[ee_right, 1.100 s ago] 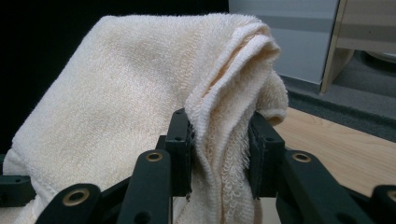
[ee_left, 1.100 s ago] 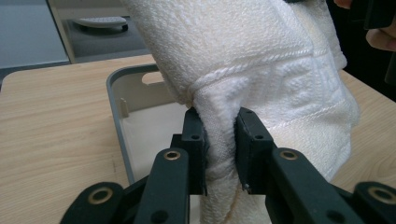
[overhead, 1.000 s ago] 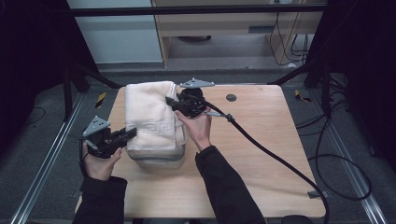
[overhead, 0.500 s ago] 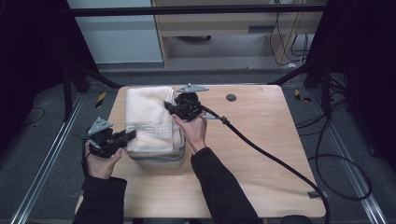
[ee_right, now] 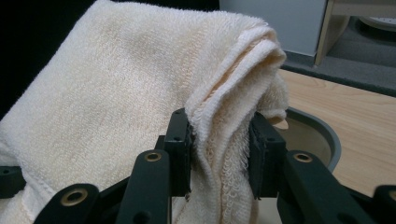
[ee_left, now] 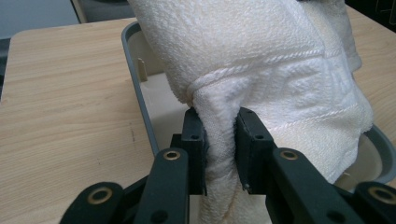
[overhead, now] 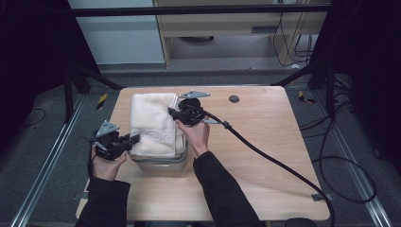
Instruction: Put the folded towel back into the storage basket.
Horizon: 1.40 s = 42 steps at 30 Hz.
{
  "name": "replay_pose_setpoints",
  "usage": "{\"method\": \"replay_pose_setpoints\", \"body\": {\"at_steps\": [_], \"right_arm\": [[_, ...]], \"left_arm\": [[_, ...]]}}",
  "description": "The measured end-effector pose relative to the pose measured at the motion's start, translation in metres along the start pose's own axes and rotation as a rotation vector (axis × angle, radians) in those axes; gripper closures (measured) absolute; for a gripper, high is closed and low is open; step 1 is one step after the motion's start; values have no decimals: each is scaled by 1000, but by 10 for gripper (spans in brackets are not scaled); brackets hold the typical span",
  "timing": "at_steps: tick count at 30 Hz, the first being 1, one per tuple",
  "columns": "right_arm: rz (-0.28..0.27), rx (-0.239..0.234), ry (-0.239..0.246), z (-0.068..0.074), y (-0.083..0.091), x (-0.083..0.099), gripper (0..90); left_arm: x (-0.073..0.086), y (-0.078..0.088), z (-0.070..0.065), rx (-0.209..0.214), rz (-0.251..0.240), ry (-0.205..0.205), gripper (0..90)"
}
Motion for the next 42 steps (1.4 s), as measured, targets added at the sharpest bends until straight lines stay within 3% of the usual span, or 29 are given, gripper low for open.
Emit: {"method": "replay_pose_setpoints", "body": {"at_steps": [42], "right_arm": [[75, 66, 4, -18, -16, 53, 636]], "left_arm": [[35, -41, 3, -37, 135, -11, 738]]}}
Point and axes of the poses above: each handheld gripper's, and its own axes: y roughly backward along the jaws, x roughly out of its underside, z roughly to its left, the point moved 7 cm from there along -y, roughly forward along the jaws, and after that the axes turned 7 degrees about -z, right-handed, at the moved point
